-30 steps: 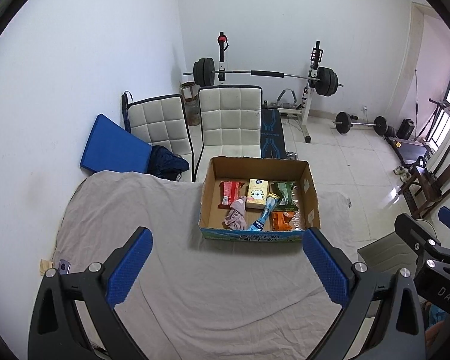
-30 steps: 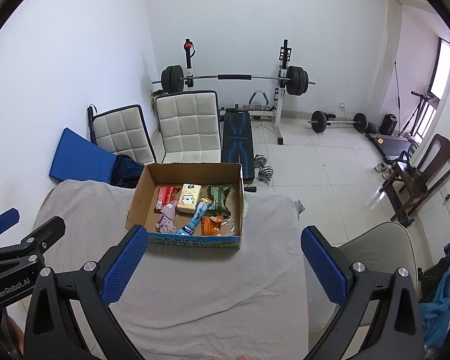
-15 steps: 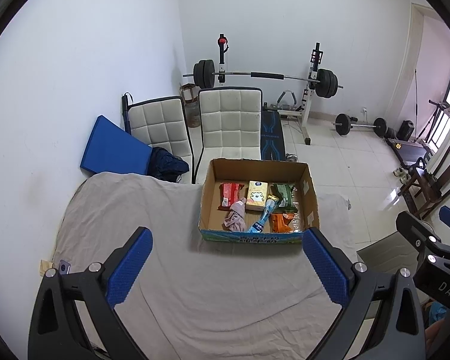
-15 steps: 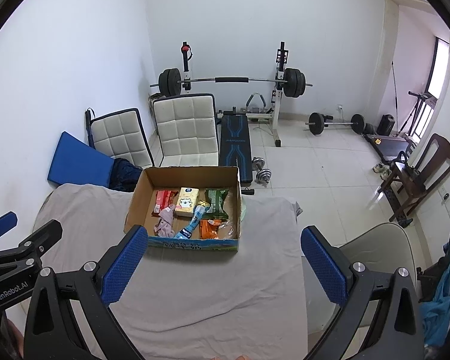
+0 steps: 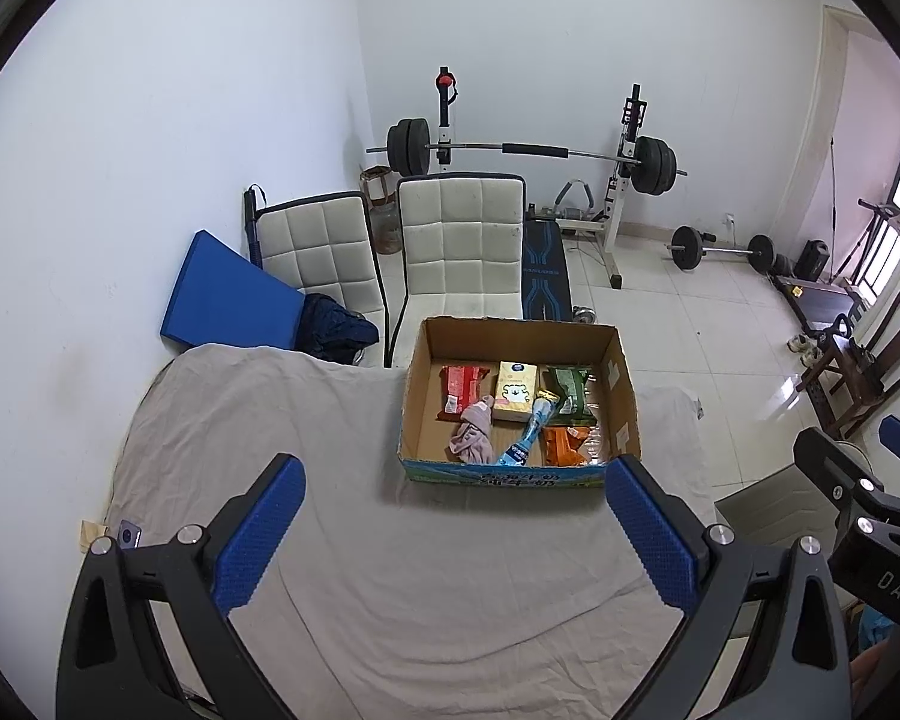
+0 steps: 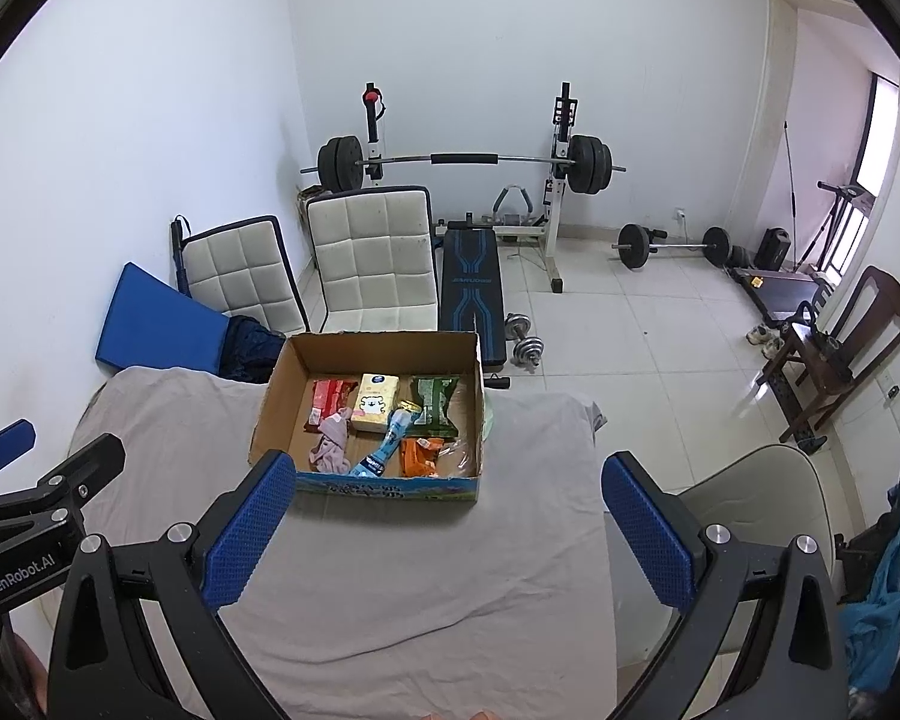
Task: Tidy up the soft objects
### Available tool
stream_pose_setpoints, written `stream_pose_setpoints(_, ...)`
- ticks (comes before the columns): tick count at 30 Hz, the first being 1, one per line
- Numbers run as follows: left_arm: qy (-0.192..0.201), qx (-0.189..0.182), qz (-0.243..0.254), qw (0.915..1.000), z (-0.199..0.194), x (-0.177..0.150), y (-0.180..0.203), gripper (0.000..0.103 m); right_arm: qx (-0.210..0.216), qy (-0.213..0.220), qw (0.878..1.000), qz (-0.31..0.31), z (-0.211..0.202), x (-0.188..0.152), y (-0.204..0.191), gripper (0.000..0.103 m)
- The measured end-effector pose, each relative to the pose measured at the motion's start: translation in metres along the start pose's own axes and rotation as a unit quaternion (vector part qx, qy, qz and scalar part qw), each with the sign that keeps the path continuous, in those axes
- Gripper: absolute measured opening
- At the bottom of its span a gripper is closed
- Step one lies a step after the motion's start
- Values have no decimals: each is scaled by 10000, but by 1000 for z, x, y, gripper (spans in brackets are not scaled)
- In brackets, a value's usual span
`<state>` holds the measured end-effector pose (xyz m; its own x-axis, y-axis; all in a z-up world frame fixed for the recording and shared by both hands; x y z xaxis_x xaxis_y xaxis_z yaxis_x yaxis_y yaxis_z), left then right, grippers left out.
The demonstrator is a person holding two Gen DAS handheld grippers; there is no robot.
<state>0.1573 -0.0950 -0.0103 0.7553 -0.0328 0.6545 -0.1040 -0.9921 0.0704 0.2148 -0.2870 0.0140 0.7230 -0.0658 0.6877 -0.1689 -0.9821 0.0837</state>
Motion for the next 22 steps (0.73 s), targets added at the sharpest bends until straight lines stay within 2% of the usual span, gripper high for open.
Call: stream_pose_setpoints(22,67,39,-87,9999,0,3,-5,103,-21,49,10000,-5,0,6,-5,103)
Point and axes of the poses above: each gripper's, at about its wrist camera, not at the fingertips, and z roughly the way its jaws point, y to its right, x to its top, the point moved 3 cm from there along z, roughly the way its jaws point, and after that the axes turned 9 degrees about -x, right-handed, at the moved point
